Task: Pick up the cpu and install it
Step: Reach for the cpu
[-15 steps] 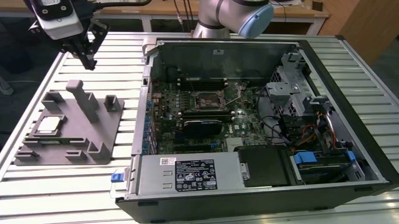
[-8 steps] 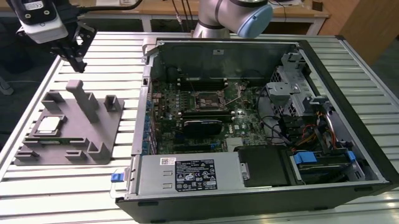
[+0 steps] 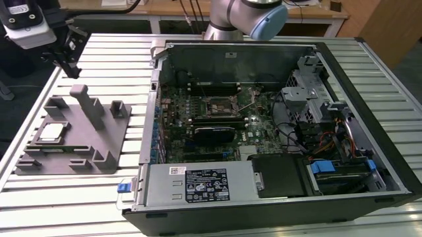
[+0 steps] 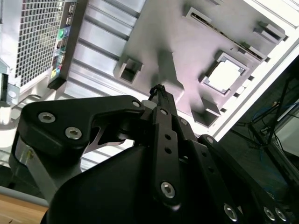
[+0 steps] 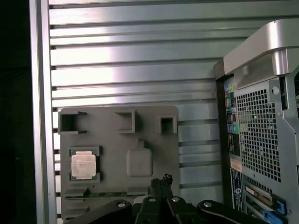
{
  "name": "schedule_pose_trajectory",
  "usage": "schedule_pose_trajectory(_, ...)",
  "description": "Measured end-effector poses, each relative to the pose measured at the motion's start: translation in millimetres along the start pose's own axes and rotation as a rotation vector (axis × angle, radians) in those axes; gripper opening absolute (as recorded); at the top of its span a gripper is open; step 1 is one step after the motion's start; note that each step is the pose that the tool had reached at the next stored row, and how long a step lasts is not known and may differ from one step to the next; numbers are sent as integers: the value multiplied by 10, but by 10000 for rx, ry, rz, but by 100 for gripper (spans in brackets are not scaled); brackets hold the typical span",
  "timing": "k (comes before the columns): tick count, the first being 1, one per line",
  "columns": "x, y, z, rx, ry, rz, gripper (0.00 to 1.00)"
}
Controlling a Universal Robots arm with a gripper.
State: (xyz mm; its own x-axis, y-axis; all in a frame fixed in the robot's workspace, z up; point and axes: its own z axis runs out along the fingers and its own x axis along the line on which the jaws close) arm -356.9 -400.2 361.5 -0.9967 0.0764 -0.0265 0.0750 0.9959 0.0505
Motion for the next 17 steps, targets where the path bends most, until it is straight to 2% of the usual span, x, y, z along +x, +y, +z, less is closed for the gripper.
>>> schedule_pose_trajectory(17, 402, -53, 159, 0, 0, -1, 11)
